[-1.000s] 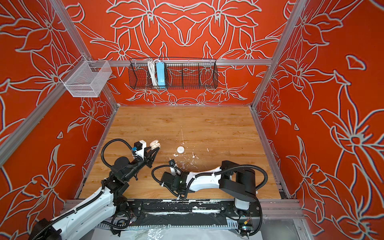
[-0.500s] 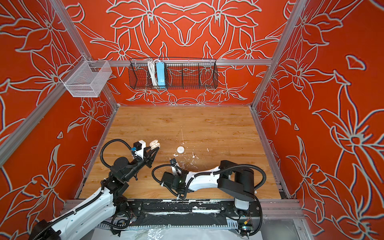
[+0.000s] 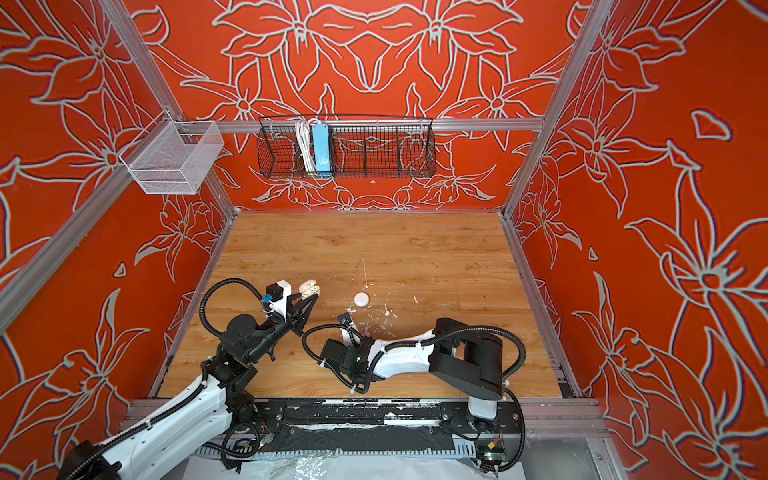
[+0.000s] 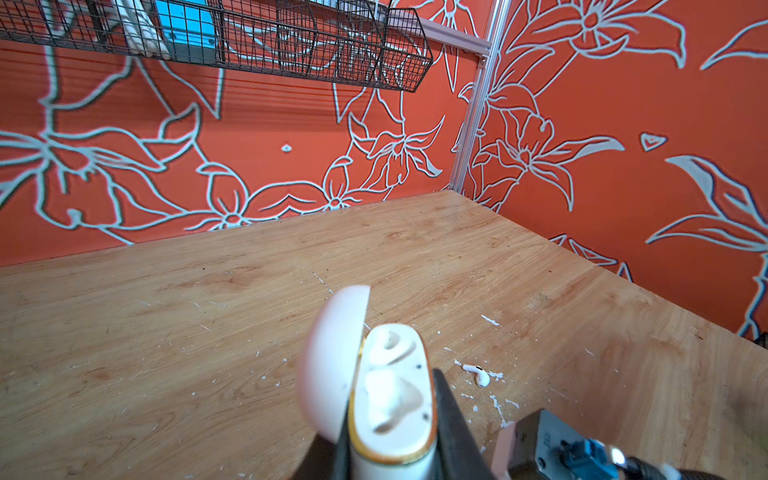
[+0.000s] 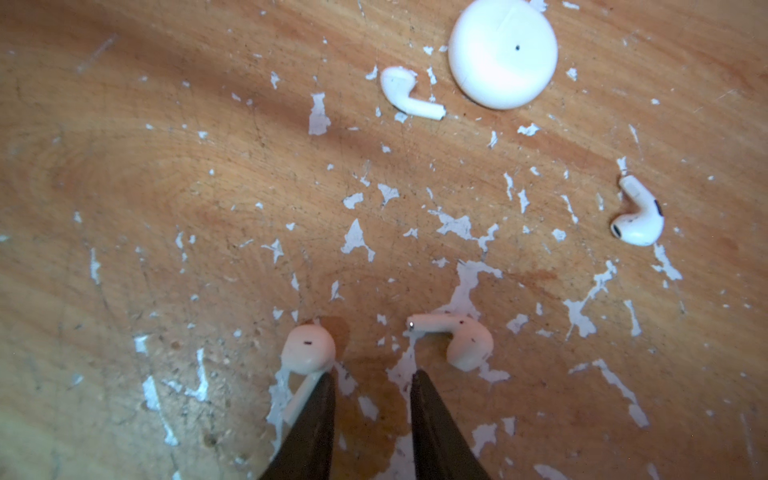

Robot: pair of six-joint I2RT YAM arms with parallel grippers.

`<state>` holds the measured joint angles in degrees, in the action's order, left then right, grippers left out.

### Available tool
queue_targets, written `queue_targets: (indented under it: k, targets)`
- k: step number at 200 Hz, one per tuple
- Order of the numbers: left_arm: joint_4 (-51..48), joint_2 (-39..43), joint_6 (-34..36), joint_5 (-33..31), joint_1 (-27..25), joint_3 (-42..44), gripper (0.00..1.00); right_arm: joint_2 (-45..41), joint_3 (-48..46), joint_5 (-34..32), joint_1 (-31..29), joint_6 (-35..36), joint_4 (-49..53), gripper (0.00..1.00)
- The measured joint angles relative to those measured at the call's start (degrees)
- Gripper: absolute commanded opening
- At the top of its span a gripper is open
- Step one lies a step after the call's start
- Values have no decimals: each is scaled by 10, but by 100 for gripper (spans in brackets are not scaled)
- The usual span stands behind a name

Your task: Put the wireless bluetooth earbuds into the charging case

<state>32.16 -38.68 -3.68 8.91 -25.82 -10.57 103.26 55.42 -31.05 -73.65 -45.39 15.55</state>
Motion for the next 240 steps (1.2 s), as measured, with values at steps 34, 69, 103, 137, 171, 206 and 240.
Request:
queue_targets:
  k: [34,69,103,137,171,206,240]
  targets:
    - [0,1,0,0,0,0,0,1,0,1,14,6,-3,33]
    - [0,2,0,0,0,0,0,1,1,5,16,17,-9,34]
    - [0,2,0,0,0,0,0,5,9,13,17,30,-8,33]
    - [0,5,0,0,0,0,0,12,20,19,17,34,-8,33]
    - [0,7,0,0,0,0,0,16,29,19,17,36,1,33]
    - [0,8,0,0,0,0,0,-1,40,21,17,45,40,38]
    - [1,13,5,-17,0,2,0,-36,89,66,20,42,100,42]
